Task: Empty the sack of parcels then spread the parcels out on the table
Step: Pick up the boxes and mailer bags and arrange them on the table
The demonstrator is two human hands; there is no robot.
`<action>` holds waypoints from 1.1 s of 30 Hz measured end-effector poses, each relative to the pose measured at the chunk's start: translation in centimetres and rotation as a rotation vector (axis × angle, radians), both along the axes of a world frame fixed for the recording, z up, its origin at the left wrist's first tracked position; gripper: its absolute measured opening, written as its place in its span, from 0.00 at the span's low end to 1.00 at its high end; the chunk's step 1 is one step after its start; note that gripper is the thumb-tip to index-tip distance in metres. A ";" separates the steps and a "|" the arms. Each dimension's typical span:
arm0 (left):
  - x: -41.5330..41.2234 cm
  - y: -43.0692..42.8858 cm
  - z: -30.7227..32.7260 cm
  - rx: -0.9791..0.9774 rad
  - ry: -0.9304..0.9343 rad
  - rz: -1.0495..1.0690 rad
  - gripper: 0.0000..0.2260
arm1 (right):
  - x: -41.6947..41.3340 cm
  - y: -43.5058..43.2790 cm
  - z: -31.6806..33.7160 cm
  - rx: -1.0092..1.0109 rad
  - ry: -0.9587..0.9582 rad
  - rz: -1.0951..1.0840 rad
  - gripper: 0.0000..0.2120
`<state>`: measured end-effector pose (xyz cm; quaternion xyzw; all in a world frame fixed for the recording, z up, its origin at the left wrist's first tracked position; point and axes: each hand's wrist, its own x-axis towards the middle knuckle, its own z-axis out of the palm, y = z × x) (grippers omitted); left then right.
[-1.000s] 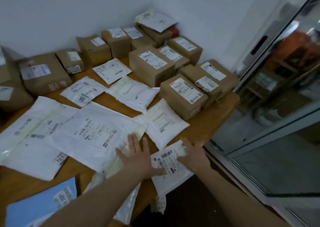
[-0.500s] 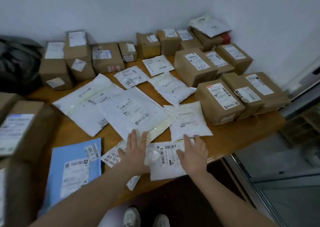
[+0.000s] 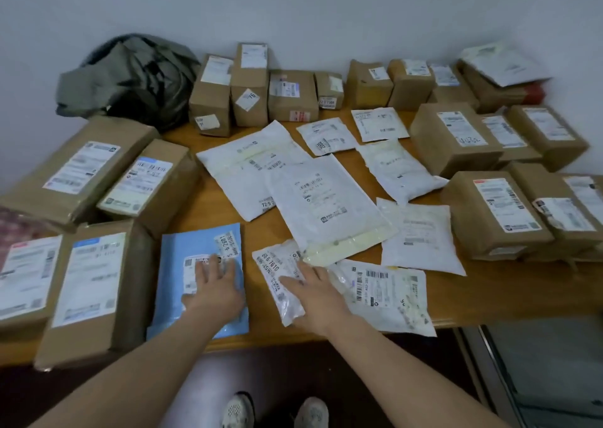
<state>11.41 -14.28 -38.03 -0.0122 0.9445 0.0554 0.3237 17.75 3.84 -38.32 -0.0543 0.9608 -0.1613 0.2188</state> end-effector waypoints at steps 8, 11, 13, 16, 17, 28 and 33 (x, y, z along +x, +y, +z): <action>-1.0 -0.3 0.5 0.052 0.292 -0.241 0.32 | -0.9 -2.9 0.0 -0.094 0.264 -0.133 0.22; -0.7 1.5 0.4 0.199 0.175 -0.423 0.48 | -2.4 -0.9 0.1 0.022 0.402 -0.339 0.26; -0.6 2.5 0.0 0.183 0.107 -0.512 0.43 | -3.4 1.0 0.1 0.143 0.168 -0.314 0.32; -0.3 3.5 -0.4 0.130 0.061 -0.532 0.39 | -4.8 2.8 0.1 0.200 -0.012 -0.227 0.32; -0.3 3.6 -0.6 0.121 0.054 -0.531 0.39 | -5.1 3.0 0.0 0.208 -0.024 -0.198 0.30; -0.7 3.7 -0.8 0.118 0.043 -0.542 0.39 | -6.1 3.2 -0.7 0.272 0.028 -0.175 0.22; -0.4 4.4 -0.4 0.178 0.231 -0.552 0.43 | -3.2 4.4 0.3 0.052 0.198 -0.388 0.30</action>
